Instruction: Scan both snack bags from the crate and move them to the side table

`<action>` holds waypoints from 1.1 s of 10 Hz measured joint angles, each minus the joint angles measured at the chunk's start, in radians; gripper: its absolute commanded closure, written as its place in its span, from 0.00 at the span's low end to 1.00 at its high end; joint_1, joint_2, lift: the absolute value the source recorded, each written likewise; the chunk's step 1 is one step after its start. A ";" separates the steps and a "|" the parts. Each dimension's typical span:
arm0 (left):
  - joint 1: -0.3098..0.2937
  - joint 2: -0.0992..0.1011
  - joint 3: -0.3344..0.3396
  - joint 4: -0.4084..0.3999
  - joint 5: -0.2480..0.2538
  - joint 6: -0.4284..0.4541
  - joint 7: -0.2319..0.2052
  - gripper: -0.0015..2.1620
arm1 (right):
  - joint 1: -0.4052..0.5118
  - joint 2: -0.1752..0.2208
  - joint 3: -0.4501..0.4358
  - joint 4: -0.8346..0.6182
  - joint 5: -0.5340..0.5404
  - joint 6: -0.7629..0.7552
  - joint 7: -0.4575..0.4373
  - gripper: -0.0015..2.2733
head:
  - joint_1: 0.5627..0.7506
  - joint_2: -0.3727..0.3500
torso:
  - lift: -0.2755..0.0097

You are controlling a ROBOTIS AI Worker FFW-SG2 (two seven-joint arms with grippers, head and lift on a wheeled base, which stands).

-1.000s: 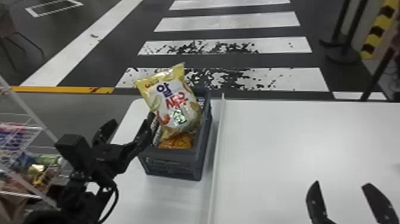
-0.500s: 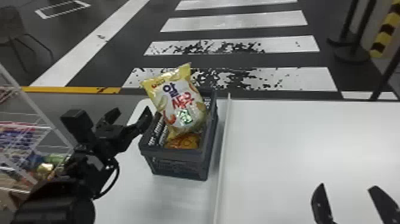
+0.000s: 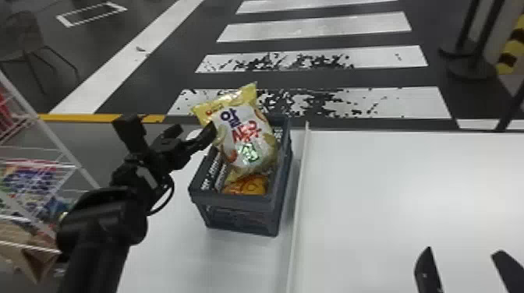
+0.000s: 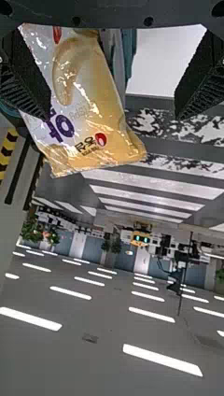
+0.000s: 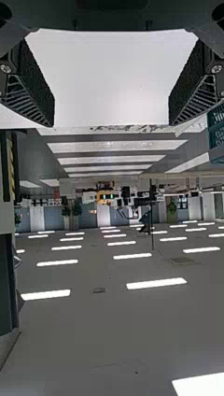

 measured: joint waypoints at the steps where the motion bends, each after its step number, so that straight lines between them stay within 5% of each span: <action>1: -0.058 0.002 -0.025 0.079 -0.006 -0.001 -0.040 0.00 | 0.001 0.000 0.000 0.000 0.000 0.000 0.000 0.04 | 0.70 0.79 | 0.62; 6: -0.241 0.003 -0.104 0.340 -0.043 -0.106 -0.112 0.02 | 0.001 0.001 0.000 0.004 0.002 0.002 0.000 0.04 | 0.70 0.75 | 0.62; 8: -0.285 -0.002 -0.141 0.402 -0.065 -0.142 -0.125 0.37 | 0.001 0.002 0.000 0.004 0.002 0.000 0.000 0.04 | 0.70 0.72 | 0.62; 9: -0.286 -0.006 -0.150 0.406 -0.070 -0.143 -0.118 0.80 | 0.001 0.002 0.000 0.004 0.002 0.000 0.000 0.04 | 0.70 0.72 | 0.62; 10: -0.280 -0.007 -0.155 0.404 -0.071 -0.142 -0.117 0.99 | 0.001 0.001 0.000 0.005 0.002 0.000 0.000 0.04 | 0.70 0.71 | 0.62; 11: -0.264 -0.006 -0.157 0.393 -0.072 -0.134 -0.116 0.99 | 0.002 0.001 0.000 0.006 0.002 0.000 0.000 0.04 | 0.70 0.71 | 0.62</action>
